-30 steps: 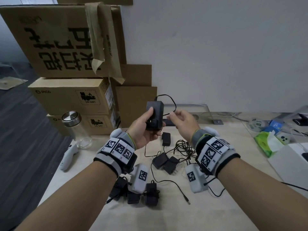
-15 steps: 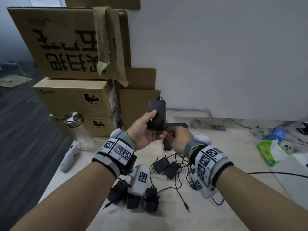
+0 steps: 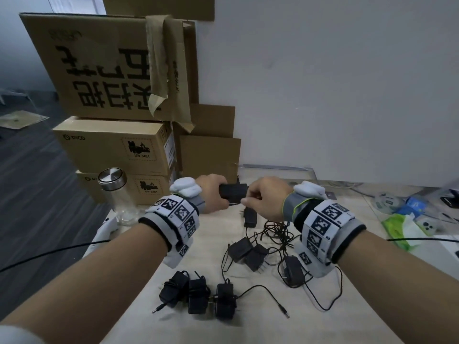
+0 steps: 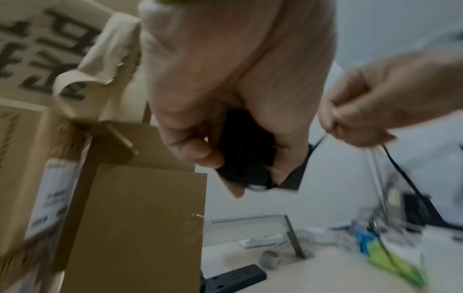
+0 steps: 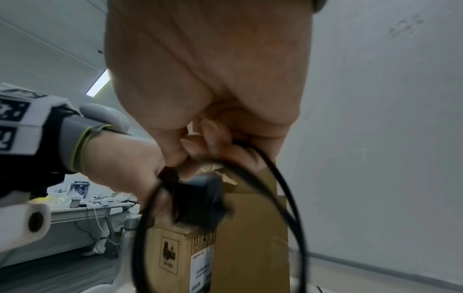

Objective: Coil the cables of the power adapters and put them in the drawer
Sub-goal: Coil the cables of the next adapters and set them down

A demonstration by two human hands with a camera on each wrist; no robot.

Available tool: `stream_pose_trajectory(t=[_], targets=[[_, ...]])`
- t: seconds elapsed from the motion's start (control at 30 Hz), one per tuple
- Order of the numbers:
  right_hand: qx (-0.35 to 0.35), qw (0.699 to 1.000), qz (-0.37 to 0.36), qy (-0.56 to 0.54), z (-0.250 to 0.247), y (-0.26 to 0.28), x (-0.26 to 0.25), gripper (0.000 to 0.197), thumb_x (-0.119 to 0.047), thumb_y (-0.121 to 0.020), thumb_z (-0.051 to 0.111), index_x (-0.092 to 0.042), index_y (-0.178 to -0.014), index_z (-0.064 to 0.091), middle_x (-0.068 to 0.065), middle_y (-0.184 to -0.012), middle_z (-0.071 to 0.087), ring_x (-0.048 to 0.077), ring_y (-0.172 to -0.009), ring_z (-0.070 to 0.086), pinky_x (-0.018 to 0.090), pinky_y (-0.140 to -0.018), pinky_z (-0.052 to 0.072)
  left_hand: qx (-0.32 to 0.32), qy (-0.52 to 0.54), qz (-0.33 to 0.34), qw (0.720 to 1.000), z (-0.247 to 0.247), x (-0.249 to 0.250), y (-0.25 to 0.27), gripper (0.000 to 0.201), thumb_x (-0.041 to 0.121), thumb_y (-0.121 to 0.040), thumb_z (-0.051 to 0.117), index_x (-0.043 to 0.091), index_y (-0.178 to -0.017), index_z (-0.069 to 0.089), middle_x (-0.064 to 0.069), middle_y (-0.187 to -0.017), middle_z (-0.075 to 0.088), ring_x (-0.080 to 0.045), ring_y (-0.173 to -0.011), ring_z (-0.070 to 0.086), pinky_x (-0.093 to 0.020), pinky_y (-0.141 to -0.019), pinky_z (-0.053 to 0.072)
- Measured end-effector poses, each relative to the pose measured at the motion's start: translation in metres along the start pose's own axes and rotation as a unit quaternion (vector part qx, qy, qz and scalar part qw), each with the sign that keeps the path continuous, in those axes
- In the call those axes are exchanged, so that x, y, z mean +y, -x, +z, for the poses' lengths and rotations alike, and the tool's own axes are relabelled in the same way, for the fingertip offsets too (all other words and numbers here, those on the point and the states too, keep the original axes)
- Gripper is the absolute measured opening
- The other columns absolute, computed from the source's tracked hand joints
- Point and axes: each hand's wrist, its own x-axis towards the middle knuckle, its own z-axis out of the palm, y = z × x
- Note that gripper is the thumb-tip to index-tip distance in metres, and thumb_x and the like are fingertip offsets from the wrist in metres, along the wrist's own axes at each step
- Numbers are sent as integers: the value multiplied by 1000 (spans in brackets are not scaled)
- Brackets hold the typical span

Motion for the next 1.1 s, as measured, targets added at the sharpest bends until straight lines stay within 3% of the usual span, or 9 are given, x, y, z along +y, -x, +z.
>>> stream_pose_trajectory(t=[0.17,0.3,0.43,0.6,0.7,0.77,0.9,1.0,1.1], targets=[[83,993,10,-84,-15,-14,6,30,-43,-83,69,-20,-65,61,-9,-58,53,11,-58,49,26,-60,42,-78,-110,124,983,13,-2,3,21,22,-73,73,21,-94,69,2,-85,71,-21,-80,66,-31,-68,53],[135,971,60,-189,-10,-18,28,29,-38,-82,71,-14,-67,67,-5,-55,53,11,-53,45,27,-57,44,-109,59,150,981,19,-7,11,26,24,-72,81,23,-94,68,8,-88,69,-13,-82,64,-33,-76,55],[134,962,105,-211,7,-17,40,30,-41,-83,70,-14,-69,68,0,-60,60,12,-56,50,28,-60,45,-116,187,129,967,9,-6,19,29,16,-78,78,30,-93,59,7,-84,65,-9,-72,63,-22,-66,51],[139,944,155,-255,26,-23,52,35,-46,-83,66,-16,-66,68,-8,-62,61,12,-62,55,29,-67,48,-192,439,86,873,0,-7,29,31,7,-78,74,13,-105,59,-5,-89,66,-17,-77,66,-26,-69,54],[132,938,150,-283,35,-21,45,37,-35,-88,64,-18,-55,59,-14,-51,50,9,-53,45,25,-57,39,-146,545,57,824,3,-7,26,50,30,-73,76,5,-113,57,-9,-91,64,-22,-77,64,-28,-64,54],[131,940,148,-277,41,-19,39,38,-26,-89,63,-18,-53,56,-13,-44,42,10,-50,38,25,-52,33,-102,583,30,806,4,-5,23,44,27,-80,72,5,-114,56,-11,-92,62,-23,-73,64,-28,-61,54],[97,950,119,-272,49,-13,28,26,-36,-91,60,-15,-78,67,-3,-61,58,16,-60,52,26,-58,40,1,582,-12,813,5,-2,18,18,16,-93,61,7,-107,55,-15,-87,60,-23,-68,62,-30,-61,55],[83,958,100,-256,50,-8,19,25,-33,-92,59,-12,-82,67,-5,-57,49,11,-52,44,26,-52,39,92,572,-50,814,6,-7,9,21,20,-92,64,7,-106,55,-13,-87,61,-22,-68,62,-34,-66,57],[82,966,67,-238,50,-4,11,19,-31,-90,61,-16,-80,67,-4,-67,60,11,-62,52,34,-68,50,157,534,-111,823,9,-15,0,31,26,-89,67,8,-110,53,-11,-87,63,-22,-65,63,-42,-72,60]])
